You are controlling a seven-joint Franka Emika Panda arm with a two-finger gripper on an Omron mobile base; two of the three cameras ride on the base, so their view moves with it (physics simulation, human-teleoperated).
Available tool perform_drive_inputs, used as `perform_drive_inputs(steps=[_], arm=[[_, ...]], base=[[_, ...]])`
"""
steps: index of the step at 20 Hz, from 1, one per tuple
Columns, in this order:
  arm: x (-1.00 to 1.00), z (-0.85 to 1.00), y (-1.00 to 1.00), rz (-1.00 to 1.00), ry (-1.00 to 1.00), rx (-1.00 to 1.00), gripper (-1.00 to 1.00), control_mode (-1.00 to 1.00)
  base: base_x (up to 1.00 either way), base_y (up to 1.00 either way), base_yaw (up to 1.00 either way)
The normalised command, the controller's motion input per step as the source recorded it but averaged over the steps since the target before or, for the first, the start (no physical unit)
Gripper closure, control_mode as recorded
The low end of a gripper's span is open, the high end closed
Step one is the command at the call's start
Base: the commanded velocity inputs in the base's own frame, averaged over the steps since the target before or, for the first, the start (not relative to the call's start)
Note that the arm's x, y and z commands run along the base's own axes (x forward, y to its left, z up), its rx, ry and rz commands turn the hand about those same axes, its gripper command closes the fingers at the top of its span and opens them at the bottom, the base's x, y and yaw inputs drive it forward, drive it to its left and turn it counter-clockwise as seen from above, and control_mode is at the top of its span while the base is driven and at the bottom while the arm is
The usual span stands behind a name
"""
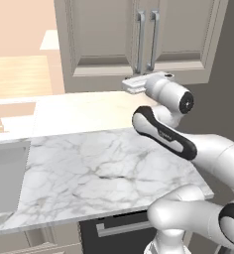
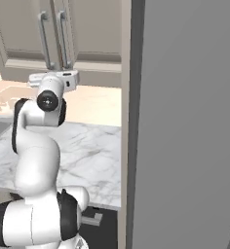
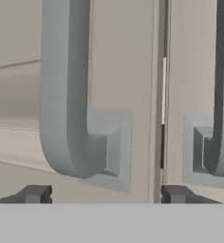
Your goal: Pick the mug and place it in the sink. Pick the bowl and place it in the open cabinet and then close the cabinet.
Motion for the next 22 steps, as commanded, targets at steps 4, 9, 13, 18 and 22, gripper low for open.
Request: perform_drive_inputs(steps=[4,9,13,18,22], arm=[[0.26,0.00,-0.41,0.10,0.00,0.06,-1.00,-1.00],[0.41,0.00,-0.39,0.06,0.00,0.05,-1.00,-1.00],[0.64,-0.01,0.06,0.00,0.00,0.00,-1.00,-1.00],[0.68,-0.04,0.90,-0.21,-0.04,-0.15,-1.00,-1.00],[0.64,0.00,1.00,-0.47,-0.17,-0.29,-1.00,-1.00]], base=[[0.00,0.00,0.00],[0.00,0.00,0.00],[0.00,0.00,0.00],[0.00,0.00,0.00],[0.00,0.00,0.00]])
